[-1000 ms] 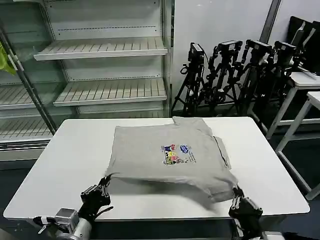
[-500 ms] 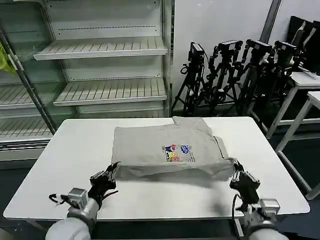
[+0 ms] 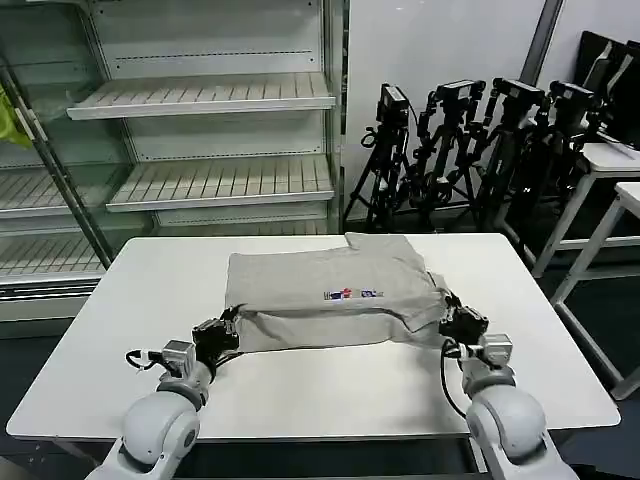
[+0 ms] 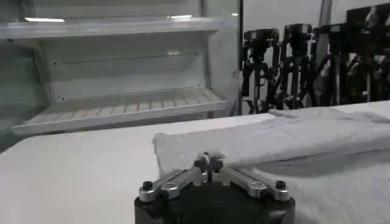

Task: Fold and organize the clothes.

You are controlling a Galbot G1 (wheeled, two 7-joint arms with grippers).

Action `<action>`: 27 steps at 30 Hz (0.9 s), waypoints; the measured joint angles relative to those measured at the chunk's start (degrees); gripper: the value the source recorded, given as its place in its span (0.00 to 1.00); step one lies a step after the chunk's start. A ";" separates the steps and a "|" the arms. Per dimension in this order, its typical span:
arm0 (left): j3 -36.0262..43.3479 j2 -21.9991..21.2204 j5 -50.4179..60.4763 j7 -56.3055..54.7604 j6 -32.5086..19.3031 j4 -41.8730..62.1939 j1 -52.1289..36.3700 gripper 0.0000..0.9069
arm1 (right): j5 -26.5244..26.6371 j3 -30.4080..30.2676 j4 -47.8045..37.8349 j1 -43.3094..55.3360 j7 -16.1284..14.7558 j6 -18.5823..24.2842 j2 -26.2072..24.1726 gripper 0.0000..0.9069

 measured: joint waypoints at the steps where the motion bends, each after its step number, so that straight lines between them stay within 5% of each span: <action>1: 0.19 -0.07 0.19 0.02 -0.02 0.44 -0.26 1.00 | -0.20 -0.44 -0.86 0.59 -0.05 -0.06 0.07 1.00; 12: -0.11 -1.44 0.95 -0.07 -0.15 1.56 -0.08 1.00 | -2.28 -2.46 -6.07 2.91 0.44 3.42 0.83 1.00; 27: -2.22 -3.39 -0.76 -0.64 -0.17 -2.31 6.40 1.00 | -1.39 3.65 -0.36 -6.48 -0.48 6.56 1.27 1.00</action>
